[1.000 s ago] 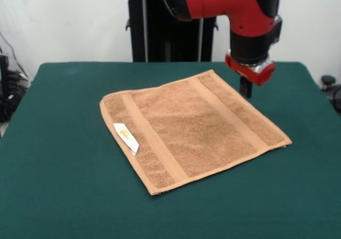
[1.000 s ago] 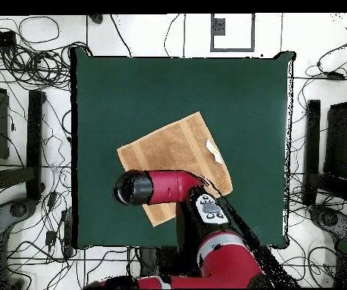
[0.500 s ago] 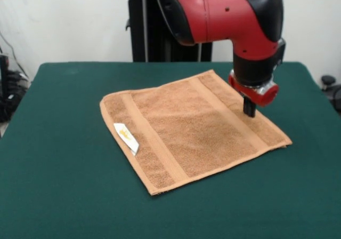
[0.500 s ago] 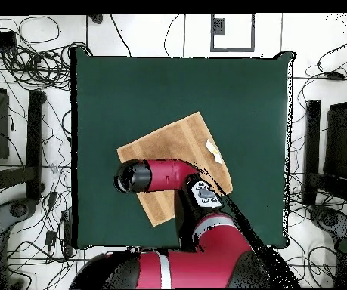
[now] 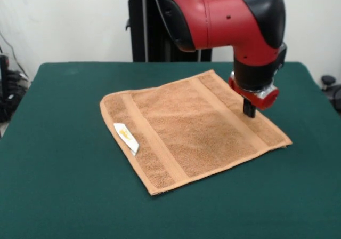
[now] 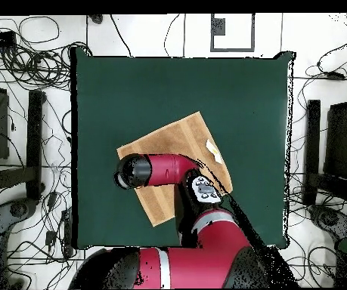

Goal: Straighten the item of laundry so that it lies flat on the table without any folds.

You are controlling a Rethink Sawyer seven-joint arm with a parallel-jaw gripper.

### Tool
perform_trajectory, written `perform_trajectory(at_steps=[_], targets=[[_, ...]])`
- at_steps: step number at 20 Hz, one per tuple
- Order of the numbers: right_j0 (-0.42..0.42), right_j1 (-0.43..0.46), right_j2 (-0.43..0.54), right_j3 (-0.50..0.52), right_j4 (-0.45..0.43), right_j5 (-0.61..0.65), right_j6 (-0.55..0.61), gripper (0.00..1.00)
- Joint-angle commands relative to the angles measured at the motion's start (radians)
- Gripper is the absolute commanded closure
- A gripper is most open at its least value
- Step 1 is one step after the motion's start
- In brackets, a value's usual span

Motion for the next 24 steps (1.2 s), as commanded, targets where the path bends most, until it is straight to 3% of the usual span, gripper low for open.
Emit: perform_trajectory(at_steps=[1, 24], targets=[[0.024, 0.241, 0.021, -0.197, -0.060, -0.224, -0.024, 1.00], [0.118, 0.140, 0.045, -0.131, 0.080, -0.161, 0.158, 1.00]])
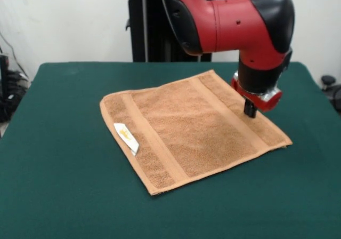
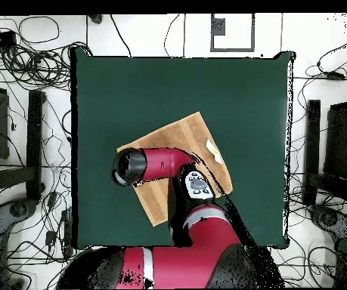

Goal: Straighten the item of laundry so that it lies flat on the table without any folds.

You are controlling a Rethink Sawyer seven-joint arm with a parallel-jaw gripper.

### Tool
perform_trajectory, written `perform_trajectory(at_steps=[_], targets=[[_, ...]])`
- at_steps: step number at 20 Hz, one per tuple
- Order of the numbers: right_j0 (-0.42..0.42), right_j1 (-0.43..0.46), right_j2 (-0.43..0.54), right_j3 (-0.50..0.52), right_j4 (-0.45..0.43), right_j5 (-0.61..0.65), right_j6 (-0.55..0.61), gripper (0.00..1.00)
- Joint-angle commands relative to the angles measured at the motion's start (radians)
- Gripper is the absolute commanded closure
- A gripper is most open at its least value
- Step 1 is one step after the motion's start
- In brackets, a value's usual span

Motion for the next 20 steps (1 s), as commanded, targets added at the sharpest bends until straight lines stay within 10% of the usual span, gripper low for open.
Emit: perform_trajectory(at_steps=[1, 20], targets=[[0.081, 0.117, 0.070, -0.065, 0.084, -0.247, 0.165, 1.00], [0.170, 0.096, 0.031, -0.076, 0.229, -0.229, 0.199, 1.00]])
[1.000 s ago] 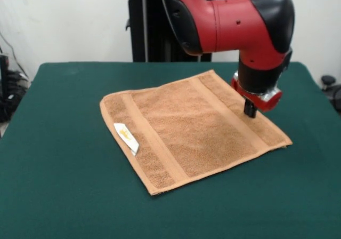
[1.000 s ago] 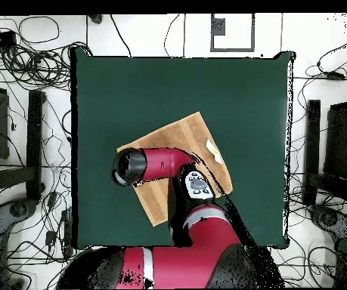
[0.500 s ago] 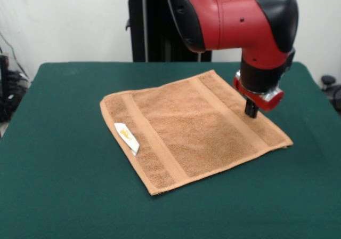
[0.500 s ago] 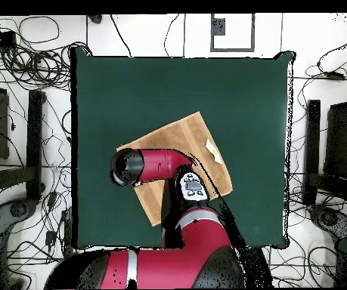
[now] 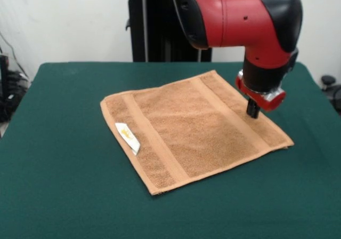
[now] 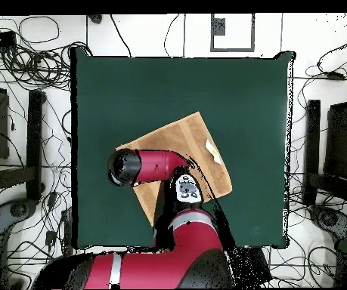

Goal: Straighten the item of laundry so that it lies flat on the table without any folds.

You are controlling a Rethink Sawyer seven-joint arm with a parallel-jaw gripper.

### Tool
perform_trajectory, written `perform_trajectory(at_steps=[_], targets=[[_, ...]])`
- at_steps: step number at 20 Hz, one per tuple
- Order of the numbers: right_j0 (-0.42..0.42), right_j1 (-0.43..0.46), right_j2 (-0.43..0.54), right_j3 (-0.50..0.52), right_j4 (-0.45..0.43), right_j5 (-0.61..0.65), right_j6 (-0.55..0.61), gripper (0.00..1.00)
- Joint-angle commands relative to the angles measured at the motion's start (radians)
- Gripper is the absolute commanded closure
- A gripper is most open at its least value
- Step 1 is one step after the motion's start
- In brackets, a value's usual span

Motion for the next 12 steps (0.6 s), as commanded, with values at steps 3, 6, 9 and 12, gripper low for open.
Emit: perform_trajectory(at_steps=[3, 6, 9, 12], targets=[[0.108, 0.094, 0.109, -0.081, 0.149, -0.200, 0.202, 1.00], [0.120, 0.100, 0.105, -0.091, 0.172, -0.200, 0.201, 1.00], [0.134, 0.108, 0.098, -0.102, 0.196, -0.201, 0.203, 1.00], [0.157, 0.116, 0.085, -0.122, 0.222, -0.192, 0.212, 1.00]])
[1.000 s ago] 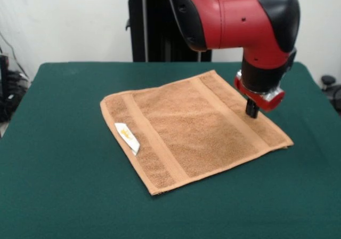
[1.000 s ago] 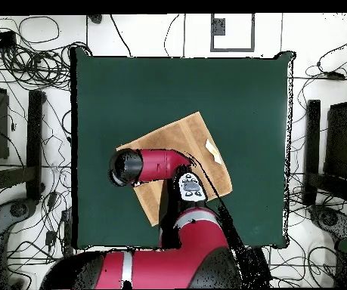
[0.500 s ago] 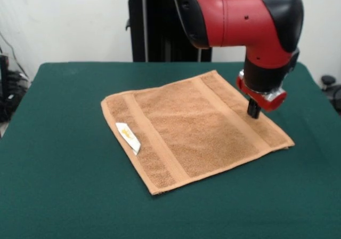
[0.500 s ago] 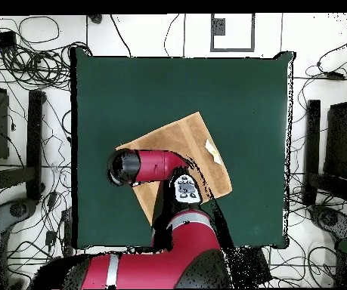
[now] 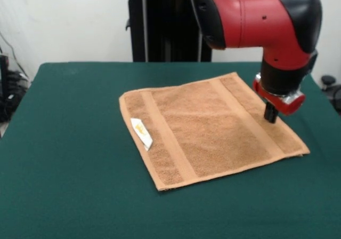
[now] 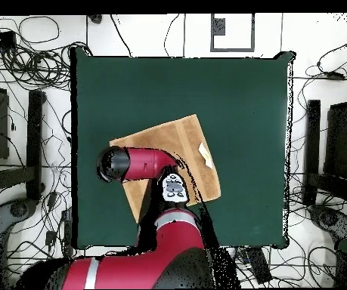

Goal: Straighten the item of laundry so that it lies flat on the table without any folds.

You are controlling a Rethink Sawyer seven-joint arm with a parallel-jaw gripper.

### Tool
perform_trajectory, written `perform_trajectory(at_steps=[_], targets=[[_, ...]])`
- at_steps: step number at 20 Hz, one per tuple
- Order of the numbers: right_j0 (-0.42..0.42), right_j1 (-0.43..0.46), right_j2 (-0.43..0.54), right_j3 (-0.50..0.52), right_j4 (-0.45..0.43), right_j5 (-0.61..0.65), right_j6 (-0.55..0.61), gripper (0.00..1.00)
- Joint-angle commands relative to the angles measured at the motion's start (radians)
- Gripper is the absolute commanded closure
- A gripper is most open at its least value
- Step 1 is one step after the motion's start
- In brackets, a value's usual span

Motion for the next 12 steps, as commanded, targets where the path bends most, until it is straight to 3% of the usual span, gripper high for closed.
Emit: perform_trajectory(at_steps=[1, 6, 12], targets=[[0.099, 0.106, 0.094, -0.105, 0.133, -0.153, 0.214, 1.00], [0.158, 0.118, 0.024, -0.156, 0.153, -0.107, 0.222, 1.00], [0.231, 0.105, -0.116, -0.186, 0.093, -0.050, 0.191, 1.00]])
